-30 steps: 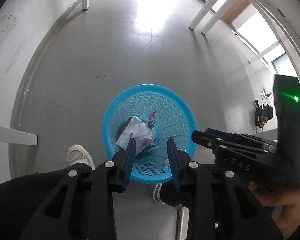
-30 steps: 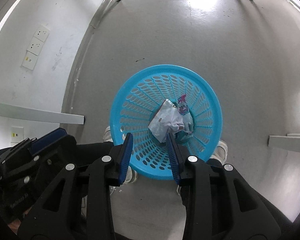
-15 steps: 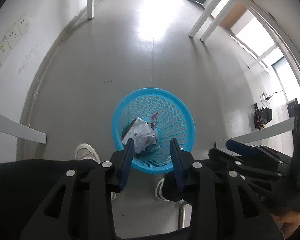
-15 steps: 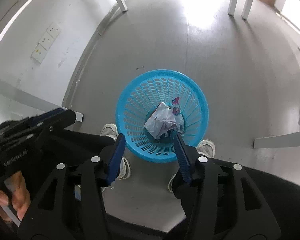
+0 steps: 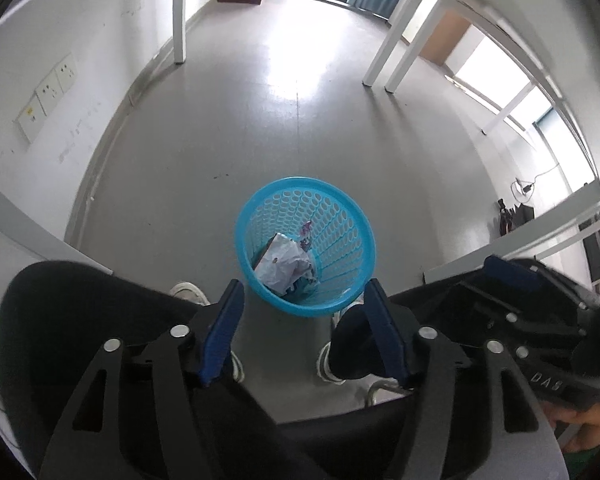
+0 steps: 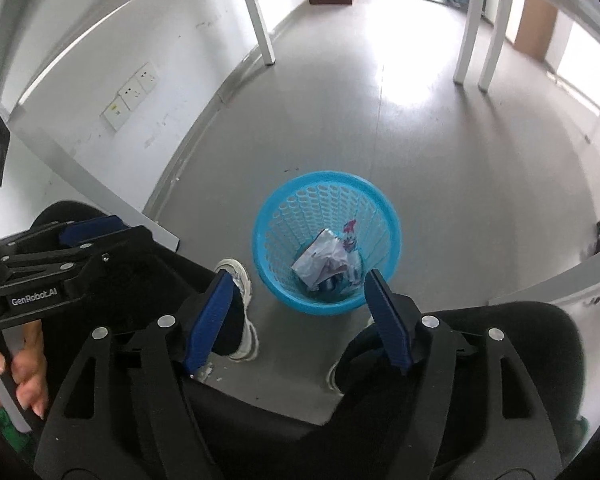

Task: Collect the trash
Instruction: 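Raise both open tools back up toward the trash on the table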

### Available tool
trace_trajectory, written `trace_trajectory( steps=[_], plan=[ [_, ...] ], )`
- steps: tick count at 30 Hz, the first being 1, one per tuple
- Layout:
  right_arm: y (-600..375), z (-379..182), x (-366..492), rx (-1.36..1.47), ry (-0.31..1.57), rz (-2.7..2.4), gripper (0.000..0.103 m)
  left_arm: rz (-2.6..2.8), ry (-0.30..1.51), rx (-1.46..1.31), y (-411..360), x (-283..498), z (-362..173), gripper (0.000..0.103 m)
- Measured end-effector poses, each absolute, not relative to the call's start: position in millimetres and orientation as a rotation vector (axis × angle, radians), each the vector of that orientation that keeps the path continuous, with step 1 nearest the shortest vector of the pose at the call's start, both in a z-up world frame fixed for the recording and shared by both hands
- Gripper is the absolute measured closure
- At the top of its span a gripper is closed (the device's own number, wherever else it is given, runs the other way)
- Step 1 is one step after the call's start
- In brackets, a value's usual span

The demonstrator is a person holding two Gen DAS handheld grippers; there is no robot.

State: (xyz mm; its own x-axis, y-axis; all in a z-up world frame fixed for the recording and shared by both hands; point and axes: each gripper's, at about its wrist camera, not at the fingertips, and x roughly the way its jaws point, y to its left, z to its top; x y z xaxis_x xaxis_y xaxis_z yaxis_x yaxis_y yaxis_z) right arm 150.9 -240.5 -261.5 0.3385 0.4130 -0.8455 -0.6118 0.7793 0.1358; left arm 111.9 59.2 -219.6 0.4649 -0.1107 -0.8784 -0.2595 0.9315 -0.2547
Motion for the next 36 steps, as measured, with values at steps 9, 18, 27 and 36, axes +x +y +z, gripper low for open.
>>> trace_trajectory(
  steps=[9, 18, 27, 36],
  plan=[
    [-267, -208, 116, -0.201, 0.867, 0.696, 0.027, 0.065, 0.965, -0.362, 56, 78, -171, 0.014],
    [-291, -145, 80, -0.15, 0.663, 0.725, 0.015, 0.1, 0.795, -0.311, 54, 49, -125, 0.006],
    [-306, -75, 86, -0.081, 0.503, 0.726, 0.009, 0.064, 0.641, -0.295, 57, 38, -64, 0.006],
    [-291, -32, 125, -0.021, 0.463, 0.742, 0.009, 0.003, 0.565, -0.283, 66, 57, -4, 0.006]
  ],
)
